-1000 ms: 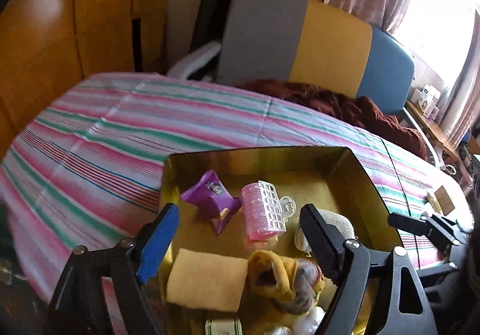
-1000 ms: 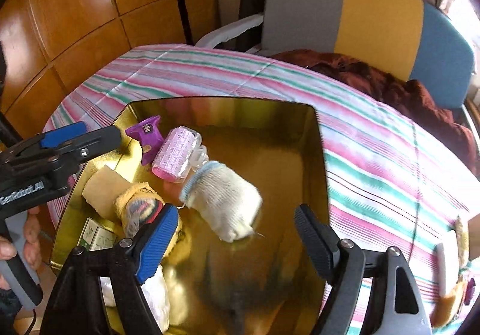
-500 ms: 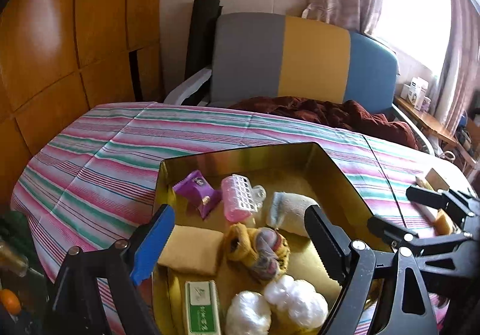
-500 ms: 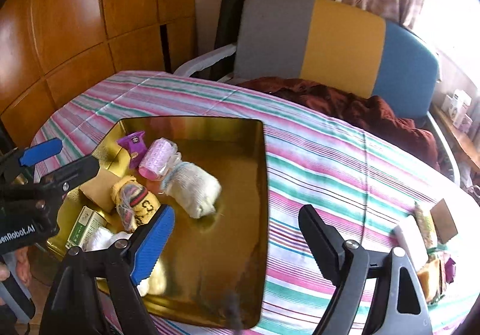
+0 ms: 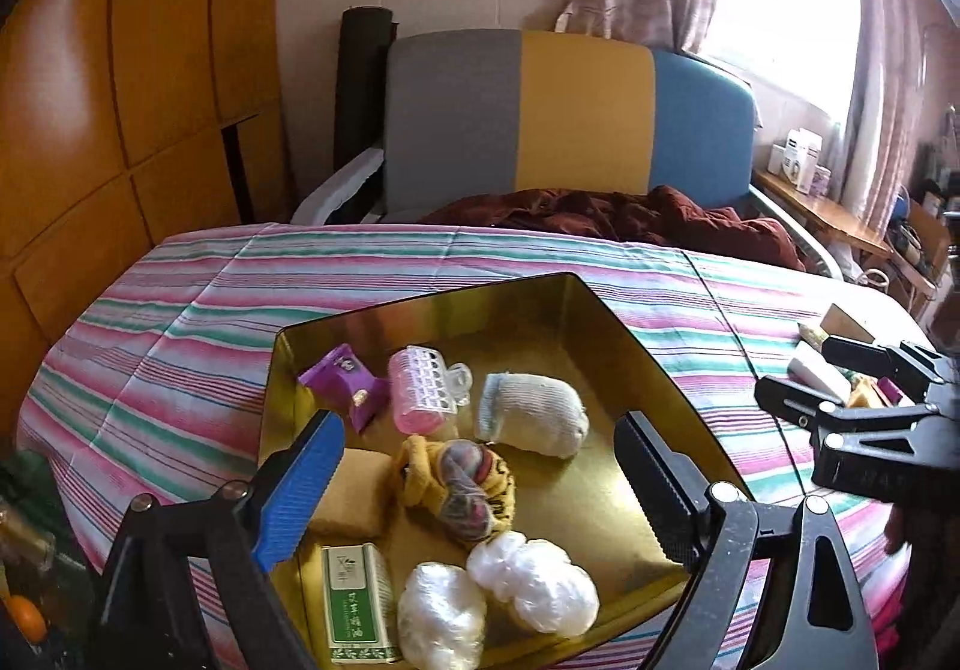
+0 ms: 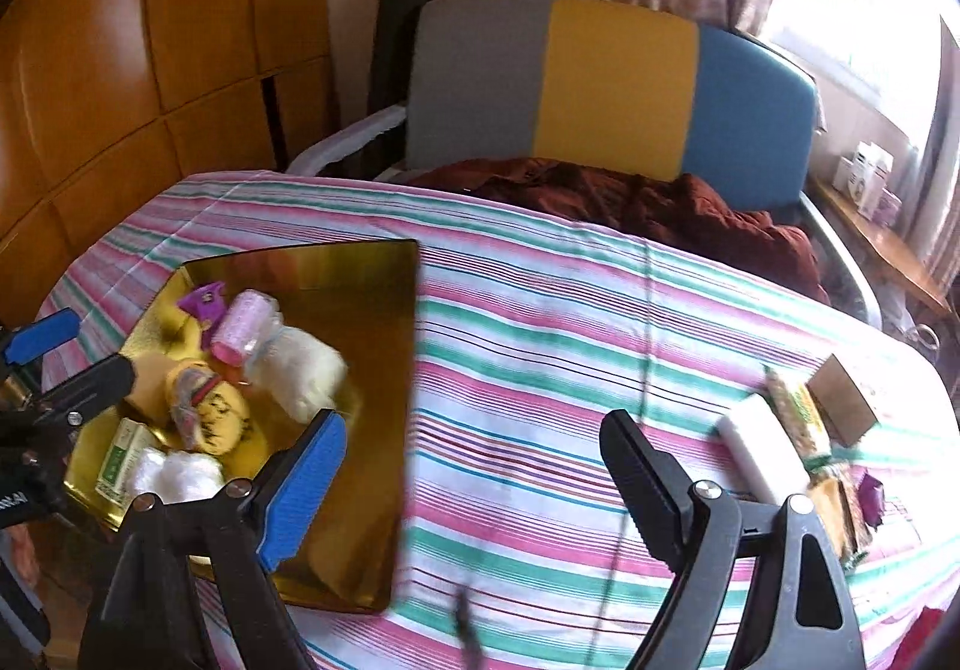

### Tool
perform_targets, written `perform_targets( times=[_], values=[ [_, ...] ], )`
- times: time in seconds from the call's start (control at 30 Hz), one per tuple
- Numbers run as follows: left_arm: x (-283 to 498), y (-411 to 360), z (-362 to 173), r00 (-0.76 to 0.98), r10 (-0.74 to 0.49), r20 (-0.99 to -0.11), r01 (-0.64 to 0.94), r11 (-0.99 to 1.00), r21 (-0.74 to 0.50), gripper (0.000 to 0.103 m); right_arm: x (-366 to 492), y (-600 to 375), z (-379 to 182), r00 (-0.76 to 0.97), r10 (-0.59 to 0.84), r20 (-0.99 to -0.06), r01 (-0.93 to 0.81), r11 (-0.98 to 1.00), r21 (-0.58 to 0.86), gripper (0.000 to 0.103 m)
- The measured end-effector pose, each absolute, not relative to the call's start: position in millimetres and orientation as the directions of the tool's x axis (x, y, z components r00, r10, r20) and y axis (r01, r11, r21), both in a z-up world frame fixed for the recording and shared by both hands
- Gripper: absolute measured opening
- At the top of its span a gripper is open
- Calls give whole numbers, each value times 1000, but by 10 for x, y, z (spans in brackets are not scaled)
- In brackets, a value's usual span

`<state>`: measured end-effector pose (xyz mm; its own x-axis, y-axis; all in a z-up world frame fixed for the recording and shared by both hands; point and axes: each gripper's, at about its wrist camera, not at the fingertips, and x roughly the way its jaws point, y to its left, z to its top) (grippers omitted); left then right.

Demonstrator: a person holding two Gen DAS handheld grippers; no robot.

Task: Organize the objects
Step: 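Move both open grippers back to the items on the bedspread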

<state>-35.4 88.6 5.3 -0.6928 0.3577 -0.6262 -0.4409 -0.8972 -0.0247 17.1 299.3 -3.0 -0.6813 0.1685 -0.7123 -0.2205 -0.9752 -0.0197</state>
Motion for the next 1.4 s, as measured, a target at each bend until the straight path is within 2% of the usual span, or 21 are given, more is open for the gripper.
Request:
perform_targets(
  times=[0.37,0.8,0.9,1.0,1.4],
  values=[
    [-271,1135,22,-653,408,-638,-509,-860,-28,92,516,3982,-39,-605,295,-740,-425,-905,-13,88],
    [-171,1570,26,-593,467,-656,-611,-791,-11,92,1337,5362,-37,-501,437,-747,-747,-654,119,88],
    [-138,1723,39,-571,486,-662,-641,-768,-11,92,1547,5613,-166,-526,386,-758,-788,-556,264,88],
    [-105,1911,46,-538,506,-674,-674,-739,-17,92,1683,5728,-240,-544,363,-757,-803,-487,344,88],
    [12,2790,-37,-388,563,-730,-778,-625,-69,92,1859,5834,-279,-627,310,-715,-763,-430,483,88]
  ],
)
